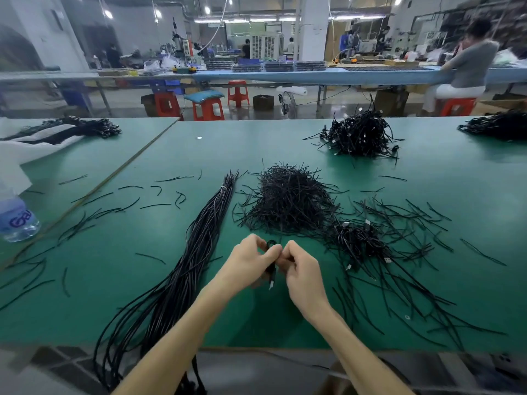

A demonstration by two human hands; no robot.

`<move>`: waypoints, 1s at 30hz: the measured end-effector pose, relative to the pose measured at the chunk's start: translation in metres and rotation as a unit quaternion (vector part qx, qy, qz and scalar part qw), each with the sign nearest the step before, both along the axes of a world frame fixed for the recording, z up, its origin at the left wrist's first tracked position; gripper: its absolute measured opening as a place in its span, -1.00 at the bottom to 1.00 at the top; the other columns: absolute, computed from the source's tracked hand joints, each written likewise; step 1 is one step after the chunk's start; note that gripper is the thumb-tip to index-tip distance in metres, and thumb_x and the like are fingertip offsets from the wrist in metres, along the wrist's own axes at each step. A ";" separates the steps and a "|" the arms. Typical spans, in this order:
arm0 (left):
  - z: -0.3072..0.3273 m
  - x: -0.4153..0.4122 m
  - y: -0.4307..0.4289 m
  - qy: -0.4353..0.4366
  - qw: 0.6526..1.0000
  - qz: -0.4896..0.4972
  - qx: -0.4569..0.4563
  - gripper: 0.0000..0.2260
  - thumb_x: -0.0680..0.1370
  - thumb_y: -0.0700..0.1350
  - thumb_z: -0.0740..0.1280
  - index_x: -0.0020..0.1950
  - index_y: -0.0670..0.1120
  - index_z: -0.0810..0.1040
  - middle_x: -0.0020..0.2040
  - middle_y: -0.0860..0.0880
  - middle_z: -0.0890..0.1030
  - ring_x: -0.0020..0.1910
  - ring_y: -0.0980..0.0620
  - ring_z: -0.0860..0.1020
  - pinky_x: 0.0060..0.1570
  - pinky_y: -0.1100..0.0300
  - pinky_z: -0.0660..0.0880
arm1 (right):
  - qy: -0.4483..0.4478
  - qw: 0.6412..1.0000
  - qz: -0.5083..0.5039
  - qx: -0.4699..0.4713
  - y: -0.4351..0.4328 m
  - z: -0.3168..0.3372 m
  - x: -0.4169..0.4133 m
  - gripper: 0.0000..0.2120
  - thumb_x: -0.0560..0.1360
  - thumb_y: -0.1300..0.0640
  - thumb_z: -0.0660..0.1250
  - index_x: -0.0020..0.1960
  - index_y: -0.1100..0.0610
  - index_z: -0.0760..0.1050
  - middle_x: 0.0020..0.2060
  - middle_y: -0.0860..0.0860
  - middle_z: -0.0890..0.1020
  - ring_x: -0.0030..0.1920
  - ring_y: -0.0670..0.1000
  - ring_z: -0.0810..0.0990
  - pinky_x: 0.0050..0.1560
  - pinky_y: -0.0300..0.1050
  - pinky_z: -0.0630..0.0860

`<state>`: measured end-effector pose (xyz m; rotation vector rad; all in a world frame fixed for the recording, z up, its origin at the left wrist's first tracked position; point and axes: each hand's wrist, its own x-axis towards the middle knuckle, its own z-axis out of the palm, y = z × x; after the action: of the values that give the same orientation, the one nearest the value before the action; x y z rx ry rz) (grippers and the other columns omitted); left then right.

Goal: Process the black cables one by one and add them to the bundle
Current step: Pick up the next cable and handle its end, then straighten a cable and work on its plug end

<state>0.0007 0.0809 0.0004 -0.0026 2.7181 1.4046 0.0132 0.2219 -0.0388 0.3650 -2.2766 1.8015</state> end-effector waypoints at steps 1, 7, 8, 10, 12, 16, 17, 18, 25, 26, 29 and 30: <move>0.003 0.000 -0.002 -0.033 0.998 -0.010 0.061 -0.76 0.64 0.03 0.34 -0.05 -0.15 0.55 -0.41 -0.05 0.61 -0.58 0.03 0.44 -0.54 0.24 0.37 | 0.013 1.000 0.008 0.014 -0.001 -0.001 0.000 -0.70 0.43 0.57 0.12 -0.28 0.21 0.24 -0.38 -0.07 0.35 -0.33 -0.14 0.26 -0.29 -0.32 0.29; 0.009 -0.001 -0.015 -0.129 0.980 -0.028 0.150 -0.74 0.66 -0.10 0.33 -0.06 -0.29 0.62 -0.46 -0.02 0.46 -0.56 0.04 0.30 -0.54 0.27 0.24 | 0.072 0.987 0.000 0.141 -0.001 -0.009 -0.001 -0.58 0.41 0.55 0.19 -0.23 0.02 0.26 -0.30 -0.09 0.40 -0.26 -0.07 0.37 -0.24 -0.19 0.39; 0.007 -0.002 -0.015 -0.119 0.982 -0.021 0.142 -0.73 0.66 -0.10 0.32 -0.03 -0.32 0.63 -0.47 -0.02 0.47 -0.57 0.03 0.32 -0.54 0.27 0.26 | 0.067 0.986 -0.001 0.152 -0.001 -0.009 -0.001 -0.61 0.43 0.53 0.20 -0.22 0.04 0.27 -0.29 -0.08 0.41 -0.25 -0.05 0.39 -0.24 -0.10 0.44; 0.001 -0.003 -0.012 -0.066 0.991 -0.003 0.117 -0.76 0.67 -0.09 0.31 0.01 -0.26 0.61 -0.47 -0.02 0.53 -0.59 0.01 0.39 -0.56 0.25 0.34 | 0.037 0.989 -0.008 0.145 -0.002 -0.009 -0.002 -0.68 0.52 0.43 0.26 -0.22 0.07 0.31 -0.30 -0.09 0.45 -0.28 -0.08 0.40 -0.24 -0.07 0.42; -0.007 -0.002 -0.007 -0.006 0.996 0.012 0.093 -0.84 0.68 -0.06 0.28 0.08 -0.15 0.55 -0.41 -0.01 0.62 -0.57 0.01 0.49 -0.56 0.22 0.40 | -0.007 0.996 -0.011 0.093 -0.002 -0.006 -0.004 -0.73 0.58 0.34 0.29 -0.23 0.08 0.41 -0.33 -0.09 0.52 -0.31 -0.12 0.41 -0.25 -0.17 0.39; -0.024 0.003 -0.002 0.071 0.996 0.009 0.049 -0.86 0.70 -0.03 0.26 0.24 0.01 0.48 -0.17 0.01 0.69 -0.35 0.13 0.64 -0.36 0.20 0.58 | -0.071 0.996 -0.020 0.044 0.003 -0.001 -0.008 -0.79 0.68 0.12 0.26 -0.07 0.15 0.60 -0.20 0.02 0.67 -0.16 0.00 0.60 -0.10 -0.09 0.51; -0.026 0.005 -0.002 0.084 0.996 0.004 0.042 -0.84 0.70 -0.04 0.27 0.27 0.02 0.47 -0.17 0.01 0.68 -0.36 0.12 0.65 -0.38 0.22 0.57 | -0.081 0.996 -0.016 0.043 0.003 -0.001 -0.008 -0.78 0.68 0.06 0.27 -0.04 0.14 0.61 -0.18 0.02 0.68 -0.14 0.01 0.62 -0.09 -0.08 0.52; -0.028 0.007 -0.002 0.091 0.995 -0.001 0.038 -0.83 0.70 -0.05 0.27 0.29 0.03 0.48 -0.18 0.01 0.68 -0.38 0.09 0.65 -0.42 0.23 0.55 | -0.086 0.995 -0.013 0.047 0.003 -0.001 -0.007 -0.78 0.66 0.03 0.29 -0.02 0.12 0.61 -0.18 0.00 0.68 -0.14 -0.01 0.63 -0.09 -0.10 0.54; -0.021 0.009 -0.020 0.096 0.992 -0.040 0.065 -0.81 0.72 -0.12 0.21 0.21 -0.03 0.61 -0.15 0.06 0.73 -0.31 -0.02 0.70 -0.33 0.13 0.64 | -0.105 0.993 -0.037 0.030 0.009 0.007 -0.008 -0.79 0.60 0.02 0.39 -0.09 0.15 0.61 -0.29 -0.01 0.65 -0.31 -0.05 0.55 -0.19 -0.02 0.54; -0.019 0.008 -0.024 0.094 0.992 -0.045 0.073 -0.81 0.72 -0.14 0.21 0.21 -0.04 0.61 -0.12 0.07 0.74 -0.30 -0.05 0.71 -0.36 0.12 0.62 | -0.103 0.993 -0.042 0.029 0.013 0.012 -0.009 -0.79 0.60 0.02 0.39 -0.10 0.15 0.60 -0.30 0.00 0.65 -0.31 -0.05 0.55 -0.18 0.00 0.54; -0.019 0.003 -0.036 0.130 0.991 -0.009 0.030 -0.82 0.70 -0.19 0.23 0.19 -0.01 0.60 -0.15 0.09 0.72 -0.32 0.05 0.68 -0.40 0.26 0.53 | -0.088 0.993 -0.078 0.026 0.031 0.035 -0.017 -0.80 0.63 0.02 0.33 -0.07 0.13 0.57 -0.26 0.06 0.65 -0.31 -0.01 0.55 -0.23 -0.02 0.54; -0.019 0.001 -0.040 0.153 0.988 0.016 0.001 -0.81 0.70 -0.20 0.24 0.18 0.02 0.60 -0.17 0.09 0.70 -0.32 0.07 0.65 -0.37 0.27 0.52 | -0.085 0.992 -0.091 0.032 0.041 0.043 -0.024 -0.81 0.64 0.04 0.31 -0.07 0.12 0.55 -0.27 0.07 0.63 -0.33 0.00 0.53 -0.29 -0.08 0.51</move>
<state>0.0019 0.0413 -0.0181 0.1844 2.9714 1.5295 -0.0104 0.2629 0.0040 0.0120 -2.3955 1.7319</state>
